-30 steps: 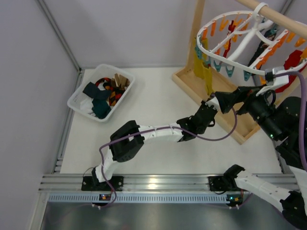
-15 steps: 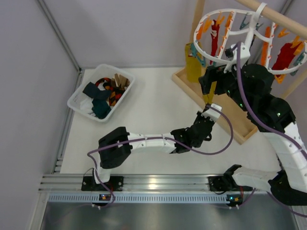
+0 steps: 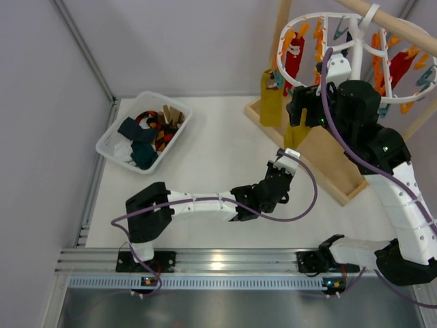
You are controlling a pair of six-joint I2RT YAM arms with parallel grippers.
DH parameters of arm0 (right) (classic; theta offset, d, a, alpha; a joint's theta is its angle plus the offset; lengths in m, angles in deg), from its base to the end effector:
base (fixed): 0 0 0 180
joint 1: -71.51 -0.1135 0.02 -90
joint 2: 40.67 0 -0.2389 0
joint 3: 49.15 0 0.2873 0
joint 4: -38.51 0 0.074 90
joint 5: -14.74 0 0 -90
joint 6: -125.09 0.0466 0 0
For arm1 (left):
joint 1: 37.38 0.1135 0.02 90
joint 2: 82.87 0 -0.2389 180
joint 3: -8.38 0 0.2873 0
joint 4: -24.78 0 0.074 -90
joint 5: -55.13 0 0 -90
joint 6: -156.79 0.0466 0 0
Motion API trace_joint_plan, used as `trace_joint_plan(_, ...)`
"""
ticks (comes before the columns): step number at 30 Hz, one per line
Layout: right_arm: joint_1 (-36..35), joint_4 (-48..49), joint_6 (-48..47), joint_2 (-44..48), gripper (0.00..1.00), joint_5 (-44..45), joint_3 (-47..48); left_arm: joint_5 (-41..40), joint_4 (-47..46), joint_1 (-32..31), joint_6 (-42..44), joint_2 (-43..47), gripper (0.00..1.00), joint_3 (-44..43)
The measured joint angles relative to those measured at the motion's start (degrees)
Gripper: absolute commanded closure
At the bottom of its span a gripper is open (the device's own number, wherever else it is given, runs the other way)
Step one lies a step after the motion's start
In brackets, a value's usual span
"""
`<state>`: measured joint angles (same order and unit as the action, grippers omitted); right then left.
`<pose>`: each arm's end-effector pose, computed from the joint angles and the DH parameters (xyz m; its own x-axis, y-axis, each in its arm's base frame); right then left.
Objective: Remove the socks clipped to the hanger
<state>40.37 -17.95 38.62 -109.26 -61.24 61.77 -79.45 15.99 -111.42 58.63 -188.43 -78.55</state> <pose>0.2291 0.1252 0.5003 -0.2271 -0.0674 -0.9715 -0.2872 0.9579 0.0007 0.1585 -0.4351 0.2335 -0.1167 0.0405 -0.9923 0.4830 0.8754 -0.0211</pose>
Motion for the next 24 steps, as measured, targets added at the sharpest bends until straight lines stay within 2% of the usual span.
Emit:
trace_joint_plan(6,4.76,0.33,0.07,3.02,0.23,-6.69,-2.69,0.22,0.02,0.00,-1.62,1.40,1.00,2.36)
trace_joint_plan(11,7.41,1.55,0.07,2.95,0.27,-10.49,-3.52,0.76,0.00,0.00,-2.29,2.03,1.00,3.10)
trace_joint_plan(17,7.69,3.91,0.52,0.31,0.30,-14.21,-4.39,2.27,0.00,0.00,-2.73,2.34,1.00,3.15)
trace_joint_plan(24,7.74,7.58,0.76,-0.59,0.33,-14.23,-8.24,3.96,-0.04,0.02,-2.91,2.36,1.00,3.37)
